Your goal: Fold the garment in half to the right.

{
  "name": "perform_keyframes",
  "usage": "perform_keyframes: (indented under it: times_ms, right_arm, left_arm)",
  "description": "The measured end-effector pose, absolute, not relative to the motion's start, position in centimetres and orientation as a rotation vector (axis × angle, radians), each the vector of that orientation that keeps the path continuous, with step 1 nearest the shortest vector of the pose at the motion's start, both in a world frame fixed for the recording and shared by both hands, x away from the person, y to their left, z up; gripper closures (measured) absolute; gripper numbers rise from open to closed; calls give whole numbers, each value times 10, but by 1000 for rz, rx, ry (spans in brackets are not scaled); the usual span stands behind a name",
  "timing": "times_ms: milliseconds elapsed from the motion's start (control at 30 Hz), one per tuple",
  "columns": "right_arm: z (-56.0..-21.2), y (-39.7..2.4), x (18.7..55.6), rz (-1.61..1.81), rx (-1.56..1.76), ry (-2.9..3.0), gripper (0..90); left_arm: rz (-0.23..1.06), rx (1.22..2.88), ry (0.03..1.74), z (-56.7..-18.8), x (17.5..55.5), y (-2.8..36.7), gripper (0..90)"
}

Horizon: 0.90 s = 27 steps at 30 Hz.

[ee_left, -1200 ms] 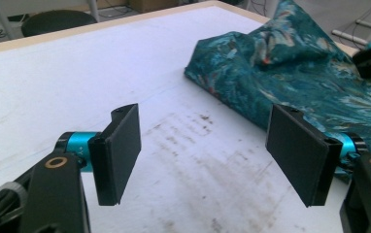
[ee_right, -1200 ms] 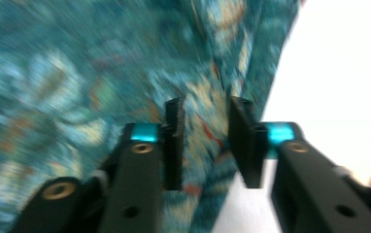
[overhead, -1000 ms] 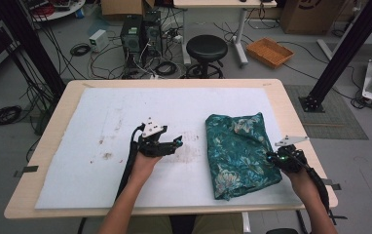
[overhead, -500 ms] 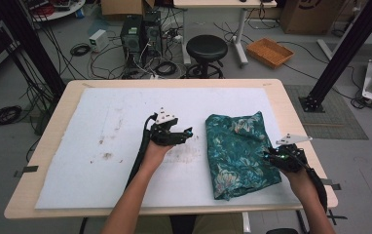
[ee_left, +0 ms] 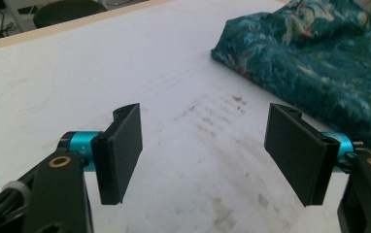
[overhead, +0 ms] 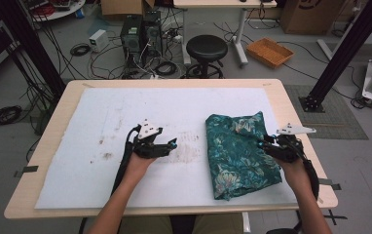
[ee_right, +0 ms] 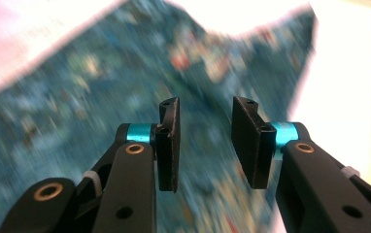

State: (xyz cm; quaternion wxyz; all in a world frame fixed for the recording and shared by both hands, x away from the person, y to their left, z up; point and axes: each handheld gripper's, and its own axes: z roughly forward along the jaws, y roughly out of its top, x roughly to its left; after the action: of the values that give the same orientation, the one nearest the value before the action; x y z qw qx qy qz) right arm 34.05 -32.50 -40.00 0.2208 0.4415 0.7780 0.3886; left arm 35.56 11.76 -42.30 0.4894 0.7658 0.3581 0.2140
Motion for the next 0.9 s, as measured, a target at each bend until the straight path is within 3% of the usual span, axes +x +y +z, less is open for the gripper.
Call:
perform_keyframes:
  times_ms: [267,567,900]
  right_arm:
    - [-393,-277,386,1147,1178,2195,514]
    - [-391,-231,432,1072,1190,2241,524]
    - [-417,-191,470,846,1270,2302,694]
  left_arm:
    - [553,1865,874,-426,337,148,300]
    - [541,1863,899,-438,321,172,300]
    - [521,1826,913,-443,319,182,300]
